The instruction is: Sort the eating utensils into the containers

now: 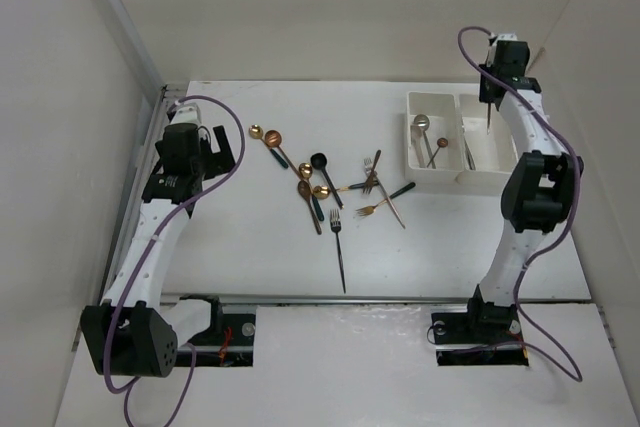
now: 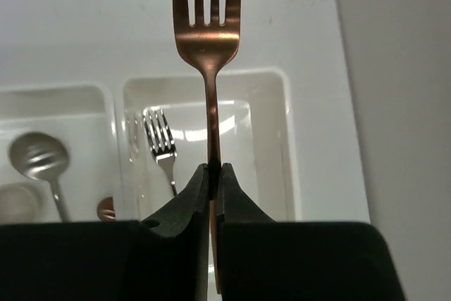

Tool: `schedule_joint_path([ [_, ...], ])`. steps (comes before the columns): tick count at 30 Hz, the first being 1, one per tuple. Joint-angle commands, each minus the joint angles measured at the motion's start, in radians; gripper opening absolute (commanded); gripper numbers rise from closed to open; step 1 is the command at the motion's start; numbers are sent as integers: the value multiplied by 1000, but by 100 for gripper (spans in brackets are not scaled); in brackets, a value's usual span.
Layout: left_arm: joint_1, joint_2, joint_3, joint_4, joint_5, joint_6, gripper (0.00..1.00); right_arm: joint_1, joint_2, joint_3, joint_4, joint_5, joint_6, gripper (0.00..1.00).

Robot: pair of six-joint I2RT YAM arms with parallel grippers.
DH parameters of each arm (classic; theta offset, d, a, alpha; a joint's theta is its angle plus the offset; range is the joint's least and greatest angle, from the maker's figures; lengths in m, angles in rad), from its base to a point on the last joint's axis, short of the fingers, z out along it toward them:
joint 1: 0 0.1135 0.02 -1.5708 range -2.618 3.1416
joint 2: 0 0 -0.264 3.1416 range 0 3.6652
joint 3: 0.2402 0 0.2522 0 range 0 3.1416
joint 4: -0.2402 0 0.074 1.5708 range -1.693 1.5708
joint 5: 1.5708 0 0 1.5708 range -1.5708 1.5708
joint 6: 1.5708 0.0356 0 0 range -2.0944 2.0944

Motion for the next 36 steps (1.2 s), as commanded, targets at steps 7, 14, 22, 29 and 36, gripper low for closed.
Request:
schedule_joint_path([
  [7, 13, -27, -7, 25, -5, 0, 99, -7, 84, -59, -81, 60, -29, 16],
  [14, 13, -27, -7, 25, 15, 0, 99, -7, -38, -68, -71, 49, -20, 62],
  [22, 13, -27, -16, 34, 15, 0, 99, 224, -316, -232, -31, 32, 34, 99],
  [29, 13, -18, -16, 34, 15, 0, 99, 726, -283, -425, -166, 34, 358, 100],
  [36, 13, -7, -16, 43, 34, 0, 99, 1052, -208, -530, -256, 80, 486, 100],
])
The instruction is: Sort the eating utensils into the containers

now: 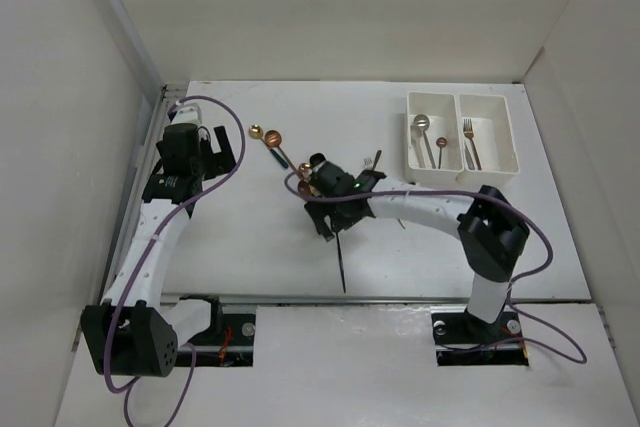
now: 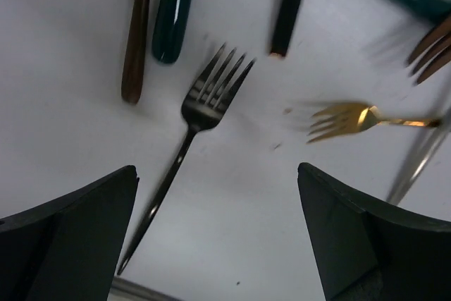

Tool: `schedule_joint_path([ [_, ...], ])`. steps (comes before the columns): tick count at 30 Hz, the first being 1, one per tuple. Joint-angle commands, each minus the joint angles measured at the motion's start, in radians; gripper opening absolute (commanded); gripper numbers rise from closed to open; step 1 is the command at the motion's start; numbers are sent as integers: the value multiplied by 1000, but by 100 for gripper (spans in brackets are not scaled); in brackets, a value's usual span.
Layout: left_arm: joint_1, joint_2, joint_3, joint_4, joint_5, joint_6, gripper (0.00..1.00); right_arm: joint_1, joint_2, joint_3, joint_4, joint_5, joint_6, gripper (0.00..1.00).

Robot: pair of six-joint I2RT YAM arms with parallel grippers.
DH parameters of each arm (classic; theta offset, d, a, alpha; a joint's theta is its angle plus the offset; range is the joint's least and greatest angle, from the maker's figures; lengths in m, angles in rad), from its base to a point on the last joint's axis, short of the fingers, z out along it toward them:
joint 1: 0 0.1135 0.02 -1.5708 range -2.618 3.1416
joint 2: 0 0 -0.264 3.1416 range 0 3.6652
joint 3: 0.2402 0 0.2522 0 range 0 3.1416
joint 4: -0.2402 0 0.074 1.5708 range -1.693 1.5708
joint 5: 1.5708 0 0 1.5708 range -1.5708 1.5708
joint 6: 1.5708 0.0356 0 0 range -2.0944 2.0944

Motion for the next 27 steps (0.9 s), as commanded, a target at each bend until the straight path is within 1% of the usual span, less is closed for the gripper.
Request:
schedule_joint_path([
  [1, 6, 4, -12, 37, 17, 0, 99, 101, 1, 11, -80, 60, 102, 100],
  [5, 6, 4, -12, 37, 17, 0, 99, 149, 66, 30, -93, 28, 111, 100],
  [7, 6, 14, -12, 37, 17, 0, 99, 161, 90, 14, -53, 16, 91, 99],
  [11, 6, 14, -12, 37, 17, 0, 99, 161, 167, -9, -22, -2, 91, 91],
  [12, 6, 5, -12, 37, 26, 0, 99, 161, 178, -9, -22, -3, 100, 87],
  [15, 6, -5, -12, 37, 26, 0, 99, 161, 166, -32, 12, -24, 89, 81],
  [18, 6, -14, -12, 37, 26, 0, 99, 124, 165, -81, 70, -82, 89, 58],
  [19, 6, -14, -12, 37, 26, 0, 99, 89, 175, -116, 87, -107, 89, 50],
  [20, 6, -14, -12, 37, 26, 0, 99, 69, 184, -134, 114, -131, 89, 37],
  [22, 6, -23, -12, 28, 17, 0, 99, 22, 193, -168, 137, -177, 89, 29],
  [23, 6, -23, -12, 28, 17, 0, 99, 12, 179, -205, 163, -177, 100, 25],
  [25, 6, -23, -21, 28, 17, 0, 99, 2, 147, -217, 174, -177, 100, 18],
  [26, 6, -32, -21, 28, 17, 0, 99, 2, 147, -230, 174, -168, 100, 0],
  [27, 6, -32, -21, 28, 17, 0, 99, 1, 138, -230, 162, -159, 111, 0],
])
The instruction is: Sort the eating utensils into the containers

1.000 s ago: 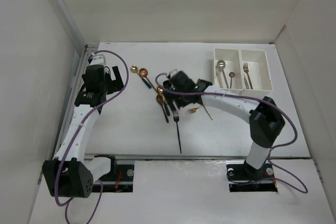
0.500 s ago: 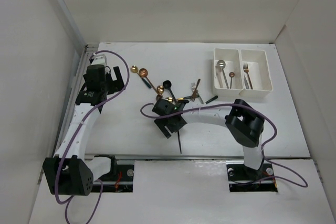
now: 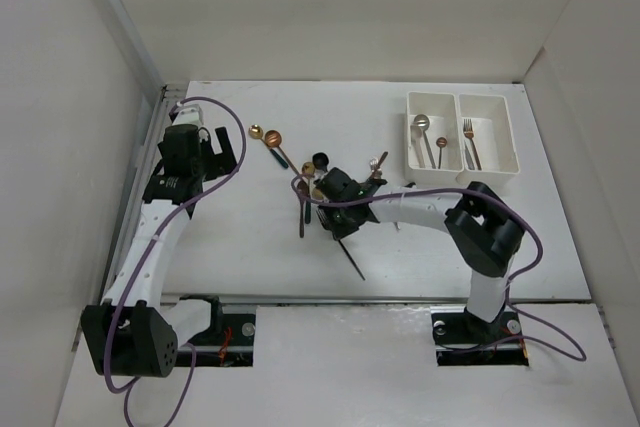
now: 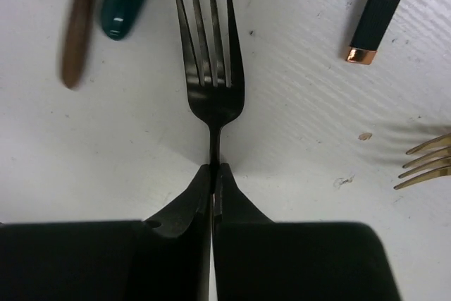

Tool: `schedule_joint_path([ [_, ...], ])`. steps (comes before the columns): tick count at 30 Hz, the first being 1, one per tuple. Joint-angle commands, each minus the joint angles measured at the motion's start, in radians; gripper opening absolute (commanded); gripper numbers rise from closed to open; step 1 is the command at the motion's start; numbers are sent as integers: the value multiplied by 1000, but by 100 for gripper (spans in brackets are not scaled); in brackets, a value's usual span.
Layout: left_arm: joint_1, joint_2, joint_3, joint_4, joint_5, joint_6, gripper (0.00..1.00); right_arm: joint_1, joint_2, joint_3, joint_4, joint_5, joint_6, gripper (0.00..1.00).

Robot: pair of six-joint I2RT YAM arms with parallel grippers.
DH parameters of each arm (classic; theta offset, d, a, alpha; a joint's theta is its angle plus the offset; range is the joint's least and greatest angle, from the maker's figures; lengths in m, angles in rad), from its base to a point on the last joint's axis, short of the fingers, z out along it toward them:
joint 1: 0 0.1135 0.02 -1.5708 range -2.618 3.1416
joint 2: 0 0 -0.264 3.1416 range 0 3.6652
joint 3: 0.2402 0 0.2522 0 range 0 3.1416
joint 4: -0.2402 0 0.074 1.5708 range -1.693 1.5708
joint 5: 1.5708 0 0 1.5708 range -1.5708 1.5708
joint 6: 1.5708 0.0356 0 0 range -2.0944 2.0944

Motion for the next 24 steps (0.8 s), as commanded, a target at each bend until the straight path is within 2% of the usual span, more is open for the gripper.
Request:
schedule_joint_path([
  [1, 6, -37, -15, 21, -3, 0, 99, -7, 61, -80, -13, 25, 4, 0],
  [3, 6, -37, -15, 21, -3, 0, 99, -7, 35, -80, -13, 44, -7, 0],
  [7, 6, -37, -15, 21, -3, 0, 99, 15, -169, -37, 9, 76, -100, 0],
  [12, 6, -37, -15, 30, -3, 0, 99, -45, -326, 157, -6, 105, -248, 0],
  [13, 6, -37, -15, 30, -3, 0, 99, -127, -336, 237, -6, 91, -258, 0],
  [15, 6, -46, -25, 30, -3, 0, 99, -230, -337, 305, 3, 67, -289, 0],
  [16, 6, -46, -25, 30, -3, 0, 99, -334, -337, 331, 17, 58, -304, 0],
  [17, 6, -46, -25, 30, -3, 0, 99, -383, -337, 372, 43, 57, -323, 0],
  [21, 6, -66, -25, 30, -12, 0, 99, -617, -224, 447, 103, 241, -445, 0],
  [24, 15, -66, -25, 30, -22, 9, 99, -827, -124, 557, 114, 231, -458, 0],
])
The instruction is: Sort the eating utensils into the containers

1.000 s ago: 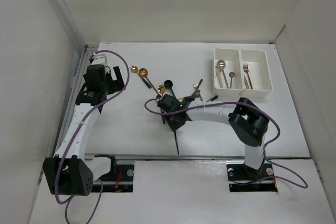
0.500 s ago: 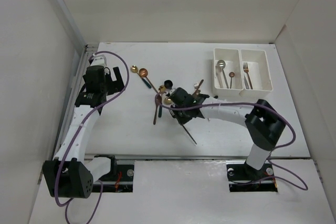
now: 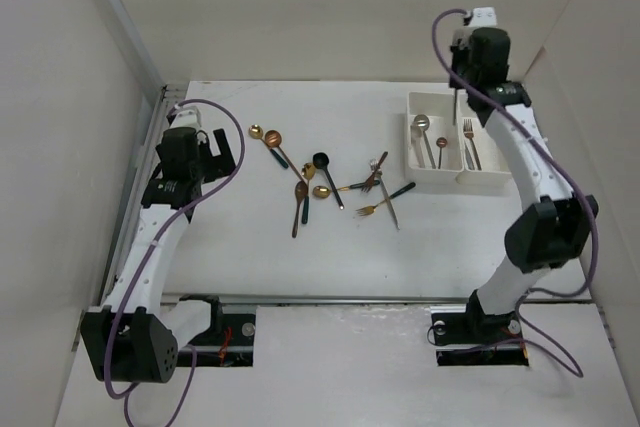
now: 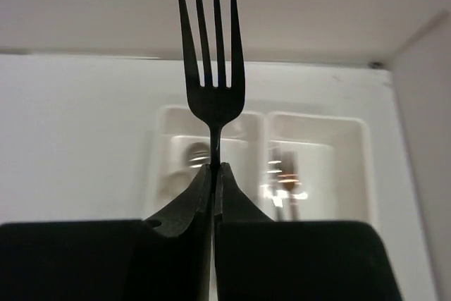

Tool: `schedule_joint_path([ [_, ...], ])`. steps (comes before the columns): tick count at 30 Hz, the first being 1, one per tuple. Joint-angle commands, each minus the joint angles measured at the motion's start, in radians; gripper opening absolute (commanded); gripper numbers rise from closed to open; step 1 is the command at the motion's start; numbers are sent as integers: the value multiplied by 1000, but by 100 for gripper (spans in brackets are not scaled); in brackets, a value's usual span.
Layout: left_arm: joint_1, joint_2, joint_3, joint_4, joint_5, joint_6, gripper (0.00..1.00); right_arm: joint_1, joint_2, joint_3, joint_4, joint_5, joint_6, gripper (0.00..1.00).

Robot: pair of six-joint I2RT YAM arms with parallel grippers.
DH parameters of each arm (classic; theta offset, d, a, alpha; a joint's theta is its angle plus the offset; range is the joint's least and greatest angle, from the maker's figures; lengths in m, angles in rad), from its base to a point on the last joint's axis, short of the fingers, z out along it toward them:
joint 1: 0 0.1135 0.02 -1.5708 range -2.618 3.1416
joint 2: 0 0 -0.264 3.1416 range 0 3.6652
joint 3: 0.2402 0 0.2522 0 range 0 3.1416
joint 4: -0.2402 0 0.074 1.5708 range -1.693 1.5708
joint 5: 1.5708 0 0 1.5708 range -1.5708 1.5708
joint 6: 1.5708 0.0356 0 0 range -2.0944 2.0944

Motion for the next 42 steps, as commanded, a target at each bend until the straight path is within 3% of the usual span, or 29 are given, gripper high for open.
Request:
schedule_joint_path([
  [1, 12, -34, -1, 29, -28, 9, 99, -157, 176, 104, -2, 44, -81, 0],
  [3, 33, -34, -1, 29, -28, 9, 99, -232, 250, 185, -20, 44, -106, 0],
  [7, 55, -24, -1, 29, -47, 9, 99, -254, 393, 213, -54, 93, -176, 0],
  [14, 64, 7, 8, 29, -47, 9, 99, -275, 413, 85, -85, 133, -114, 0],
  [16, 64, 16, 17, 29, -47, 9, 99, -275, 413, 74, -94, 133, -114, 15],
  [18, 64, 16, 17, 38, -47, 9, 99, -275, 413, 64, -127, 124, -114, 44],
  [20, 64, 27, 17, 38, -36, 9, 99, -275, 372, 64, -128, 115, -101, 56],
  [21, 64, 27, 17, 38, -27, 9, 99, -275, 346, 64, -128, 104, -92, 66],
  [23, 64, 27, 17, 38, -27, 9, 99, -265, 243, 64, -128, 95, -77, 72],
  [26, 64, 27, 17, 38, -27, 9, 99, -180, 79, 2, -86, 81, -101, 80],
  [29, 64, 27, 8, 38, -27, 9, 99, -10, -25, -119, -86, 43, -205, 86],
  [34, 64, 27, 8, 38, -37, 9, 99, 311, -26, -254, -241, -118, -351, 82],
  [38, 64, 27, -1, 38, -7, -1, 99, 508, 39, -345, -276, -138, -417, 81],
  [42, 64, 18, -1, 38, 2, -10, 99, 568, 144, -257, -255, -233, -368, 79],
])
